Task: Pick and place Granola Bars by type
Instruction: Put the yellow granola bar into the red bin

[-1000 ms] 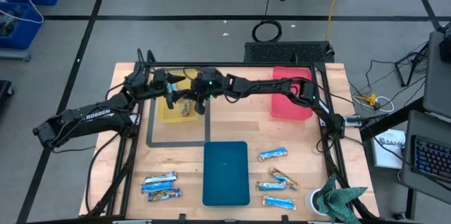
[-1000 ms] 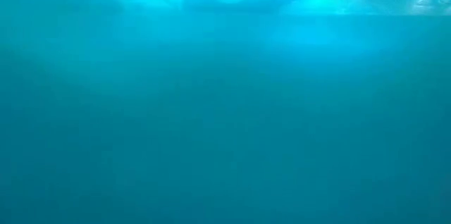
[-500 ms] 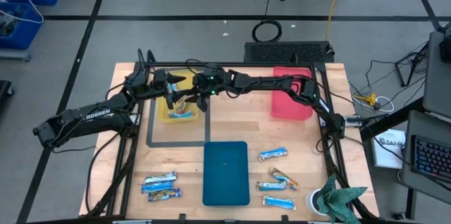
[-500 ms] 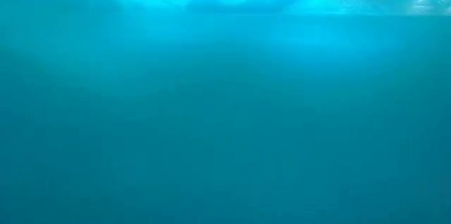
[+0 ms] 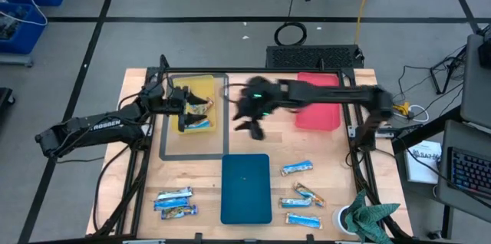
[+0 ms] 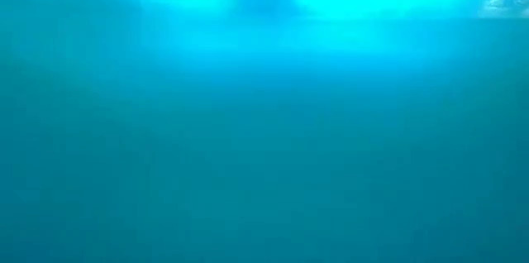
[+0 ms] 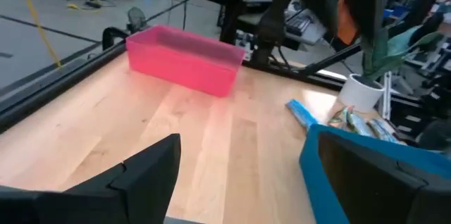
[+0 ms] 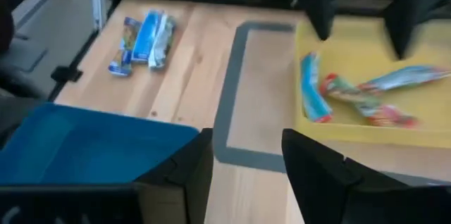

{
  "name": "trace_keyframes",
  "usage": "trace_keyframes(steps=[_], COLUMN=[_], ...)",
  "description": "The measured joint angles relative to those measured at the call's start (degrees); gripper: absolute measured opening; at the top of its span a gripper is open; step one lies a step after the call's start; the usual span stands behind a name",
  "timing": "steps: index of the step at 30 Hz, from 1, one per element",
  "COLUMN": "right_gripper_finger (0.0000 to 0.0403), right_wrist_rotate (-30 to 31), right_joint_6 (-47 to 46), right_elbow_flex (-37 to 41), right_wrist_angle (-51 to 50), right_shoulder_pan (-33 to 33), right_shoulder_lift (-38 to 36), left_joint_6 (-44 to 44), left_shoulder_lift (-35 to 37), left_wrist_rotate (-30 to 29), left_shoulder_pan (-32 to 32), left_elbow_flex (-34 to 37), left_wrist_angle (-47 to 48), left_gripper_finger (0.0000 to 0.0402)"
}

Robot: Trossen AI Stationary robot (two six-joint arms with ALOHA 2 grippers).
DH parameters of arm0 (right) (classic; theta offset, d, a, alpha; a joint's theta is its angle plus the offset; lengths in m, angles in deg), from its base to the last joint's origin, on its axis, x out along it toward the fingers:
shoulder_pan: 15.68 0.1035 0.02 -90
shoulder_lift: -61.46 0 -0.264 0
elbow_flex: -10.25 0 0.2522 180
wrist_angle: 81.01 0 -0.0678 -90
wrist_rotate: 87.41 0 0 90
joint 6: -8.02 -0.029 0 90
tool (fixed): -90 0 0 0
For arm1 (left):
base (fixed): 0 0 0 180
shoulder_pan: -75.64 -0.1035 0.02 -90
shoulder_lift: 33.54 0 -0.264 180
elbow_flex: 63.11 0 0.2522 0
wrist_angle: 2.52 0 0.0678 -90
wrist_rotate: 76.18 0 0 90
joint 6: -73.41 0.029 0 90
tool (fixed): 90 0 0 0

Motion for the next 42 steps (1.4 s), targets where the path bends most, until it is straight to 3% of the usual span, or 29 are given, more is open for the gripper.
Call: trace_keyframes(steps=[9,13,16,20,27,37,42], right_gripper_finger=[0.0158,0.0155,0.0155,0.0155,0.0155,0.0155,0.0155], right_wrist_rotate=[20.42,20.53,17.31,13.28,18.49,18.72,15.47], right_joint_6=[-11.03,-15.70,-19.55,-29.63,-42.68,-47.24,-49.15], right_elbow_flex=[42.14,51.74,53.80,54.76,59.23,62.44,62.45], right_wrist_angle=[24.60,24.23,19.41,11.49,6.82,8.28,10.70], right_shoulder_pan=[1.02,2.00,5.07,11.13,21.17,23.55,23.89], right_shoulder_lift=[-33.73,-42.92,-46.70,-46.80,-40.86,-31.17,-27.99], left_joint_6=[0.82,1.18,1.44,1.38,1.32,0.22,0.11], left_shoulder_lift=[4.81,7.47,8.83,10.12,10.09,10.11,10.09], left_wrist_rotate=[-1.43,-2.86,-3.93,-7.39,-13.95,-13.96,-13.96], left_shoulder_pan=[2.80,5.45,7.37,8.46,8.70,8.72,8.72], left_elbow_flex=[-0.02,-0.02,-0.02,-0.02,-0.02,-0.02,-0.02], left_wrist_angle=[-0.44,0.08,1.09,2.96,4.95,4.91,6.33], left_gripper_finger=[0.0337,0.0337,0.0337,0.0337,0.0337,0.0337,0.0337])
